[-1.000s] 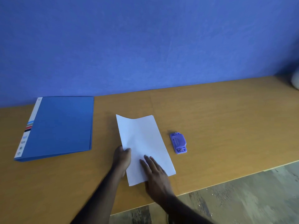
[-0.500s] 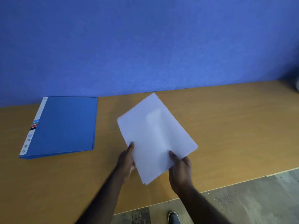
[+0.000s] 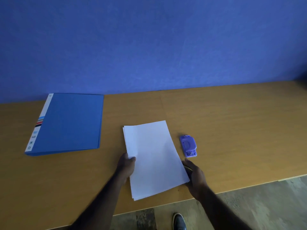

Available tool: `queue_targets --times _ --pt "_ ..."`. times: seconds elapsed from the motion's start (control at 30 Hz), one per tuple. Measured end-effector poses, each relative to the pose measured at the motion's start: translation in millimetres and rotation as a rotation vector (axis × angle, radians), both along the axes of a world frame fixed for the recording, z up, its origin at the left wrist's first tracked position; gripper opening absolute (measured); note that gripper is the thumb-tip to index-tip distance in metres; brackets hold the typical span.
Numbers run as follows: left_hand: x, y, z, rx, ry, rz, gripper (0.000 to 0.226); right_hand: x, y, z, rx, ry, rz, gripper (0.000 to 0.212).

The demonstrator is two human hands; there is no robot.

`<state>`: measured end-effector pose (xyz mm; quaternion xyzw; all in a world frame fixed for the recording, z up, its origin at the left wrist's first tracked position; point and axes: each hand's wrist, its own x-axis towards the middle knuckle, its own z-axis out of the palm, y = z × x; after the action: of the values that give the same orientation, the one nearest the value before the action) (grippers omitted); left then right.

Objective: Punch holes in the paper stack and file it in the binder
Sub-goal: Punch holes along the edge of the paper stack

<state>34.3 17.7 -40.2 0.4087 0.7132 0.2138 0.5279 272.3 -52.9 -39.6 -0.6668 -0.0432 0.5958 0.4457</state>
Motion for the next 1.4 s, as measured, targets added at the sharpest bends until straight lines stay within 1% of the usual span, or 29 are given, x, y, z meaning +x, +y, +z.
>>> queue_targets --times 0.13,0.17,0.23,0.3,0.37,0.4,0.43,0.5,0.57,0.63,0.7,0.8,0.87,0.9,0.97,1.03,1.1,1.17,1.27,1.33,1.4 --pt "-1.8 1.7 -4.6 0.069 0.054 -0.071 0.045 2.5 27.1 -4.5 -0.005 -0.306 0.478 0.033" --pt "-1.4 2.3 -6.9 0.104 0.05 -0.076 0.045 -0.4 35.8 -4.9 0.003 -0.382 0.557 0.032" --pt "-1.7 2.5 -5.6 0.172 0.023 -0.066 0.04 -9.1 53.4 -3.1 0.017 -0.511 0.621 0.028" --pt "-1.4 4.4 0.7 0.253 -0.015 -0.042 0.04 -14.2 68.6 1.3 0.074 -0.652 0.607 0.021" --pt "-1.6 10.7 9.2 0.368 -0.042 -0.026 0.041 -16.2 79.5 9.2 0.181 -0.699 0.531 0.01" --pt "-1.0 15.2 16.3 0.421 -0.041 -0.017 0.038 -15.7 83.4 14.5 0.244 -0.69 0.477 0.007" --pt "-0.1 19.9 21.7 0.476 -0.045 -0.006 0.03 -15.2 86.6 20.4 0.307 -0.68 0.426 0.008" --pt "2.3 26.8 40.4 0.58 -0.091 0.0 0.008 -11.0 90.6 29.6 0.432 -0.601 0.343 0.011" --pt "2.8 31.1 55.3 0.689 -0.108 -0.024 0.02 -5.4 90.4 33.5 0.528 -0.494 0.301 0.015" --pt "3.2 31.9 65.1 0.751 -0.12 -0.038 0.027 -1.8 88.8 37.6 0.598 -0.448 0.316 0.027" --pt "6.1 31.5 68.0 0.768 -0.115 -0.019 0.03 -5.9 88.8 44.1 0.656 -0.446 0.328 0.033" --pt "10.1 32.0 62.3 0.774 -0.109 0.027 0.031 -16.6 91.2 48.7 0.683 -0.553 0.307 0.027" --pt "11.0 33.3 56.0 0.768 -0.118 0.054 0.024 -21.9 90.5 50.3 0.683 -0.655 0.282 0.016" --pt "11.8 33.3 53.8 0.767 -0.115 0.058 0.019 -23.1 90.0 49.5 0.687 -0.676 0.266 0.014" --pt "15.7 30.8 47.9 0.769 -0.079 0.052 0.013 -25.3 87.5 48.5 0.692 -0.655 0.223 0.012" --pt "19.9 27.5 41.1 0.718 -0.055 0.03 0.014 -29.5 86.0 46.5 0.679 -0.651 0.199 0.006" --pt "22.7 25.0 33.8 0.66 -0.041 0.02 0.005 -32.2 86.1 41.6 0.661 -0.701 0.208 0.01" --pt "22.9 26.4 31.0 0.658 -0.008 0.038 0.024 -32.3 87.0 41.0 0.66 -0.794 0.24 0.019" --pt "19.3 27.7 35.5 0.689 0.018 0.05 0.031 -30.3 85.3 46.4 0.682 -0.887 0.279 0.025" --pt "17.1 27.2 37.1 0.708 0.019 0.051 0.033 -28.3 82.1 47.5 0.694 -0.863 0.276 0.024" --pt "14.9 25.5 34.9 0.703 0.017 0.043 0.032 -27.5 78.8 42.6 0.719 -0.792 0.254 0.023"
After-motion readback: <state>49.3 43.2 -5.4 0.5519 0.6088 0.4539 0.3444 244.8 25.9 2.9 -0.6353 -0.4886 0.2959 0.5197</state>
